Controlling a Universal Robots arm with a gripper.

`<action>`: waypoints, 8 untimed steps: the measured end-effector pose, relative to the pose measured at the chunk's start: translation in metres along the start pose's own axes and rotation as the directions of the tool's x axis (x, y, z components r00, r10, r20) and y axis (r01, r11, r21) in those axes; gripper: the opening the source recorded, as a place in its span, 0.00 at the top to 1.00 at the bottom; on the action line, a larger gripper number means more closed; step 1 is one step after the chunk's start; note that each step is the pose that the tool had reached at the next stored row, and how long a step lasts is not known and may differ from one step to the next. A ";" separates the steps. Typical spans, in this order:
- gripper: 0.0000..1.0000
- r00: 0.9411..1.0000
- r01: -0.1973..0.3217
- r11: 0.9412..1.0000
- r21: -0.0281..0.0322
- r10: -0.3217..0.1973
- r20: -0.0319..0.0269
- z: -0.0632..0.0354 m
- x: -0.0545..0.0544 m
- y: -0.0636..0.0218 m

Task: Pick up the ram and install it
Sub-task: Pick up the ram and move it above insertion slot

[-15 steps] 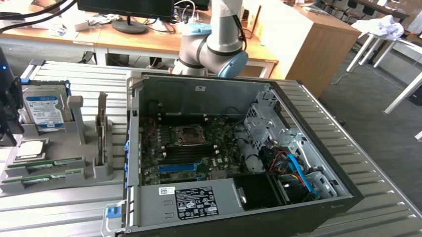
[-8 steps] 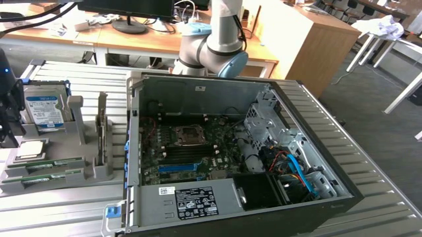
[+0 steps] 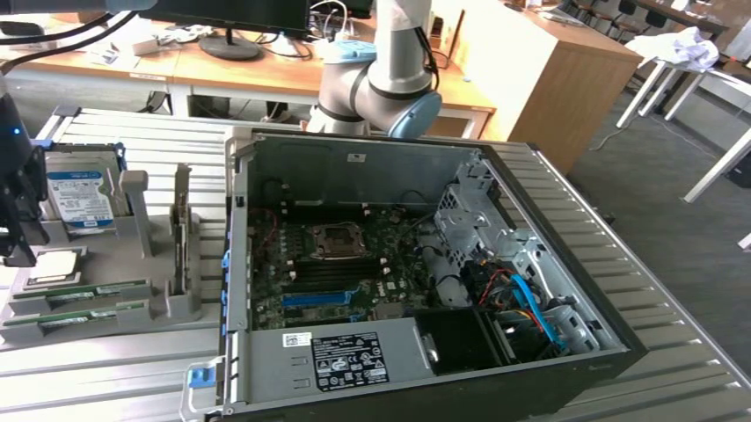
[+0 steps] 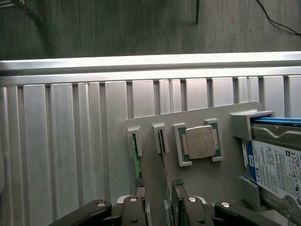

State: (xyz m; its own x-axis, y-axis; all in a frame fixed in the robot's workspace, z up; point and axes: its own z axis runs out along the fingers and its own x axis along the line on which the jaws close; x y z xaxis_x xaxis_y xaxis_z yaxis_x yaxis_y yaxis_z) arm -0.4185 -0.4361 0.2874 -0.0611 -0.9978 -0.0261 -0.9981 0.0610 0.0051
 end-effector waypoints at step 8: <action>0.64 1.000 0.000 1.000 0.000 0.000 0.000 0.0053 0.002 -0.0012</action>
State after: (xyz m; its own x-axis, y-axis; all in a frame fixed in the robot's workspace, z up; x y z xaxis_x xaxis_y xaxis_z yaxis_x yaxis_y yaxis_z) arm -0.4175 -0.4380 0.2821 -0.0611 -0.9978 -0.0260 -0.9981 0.0610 0.0052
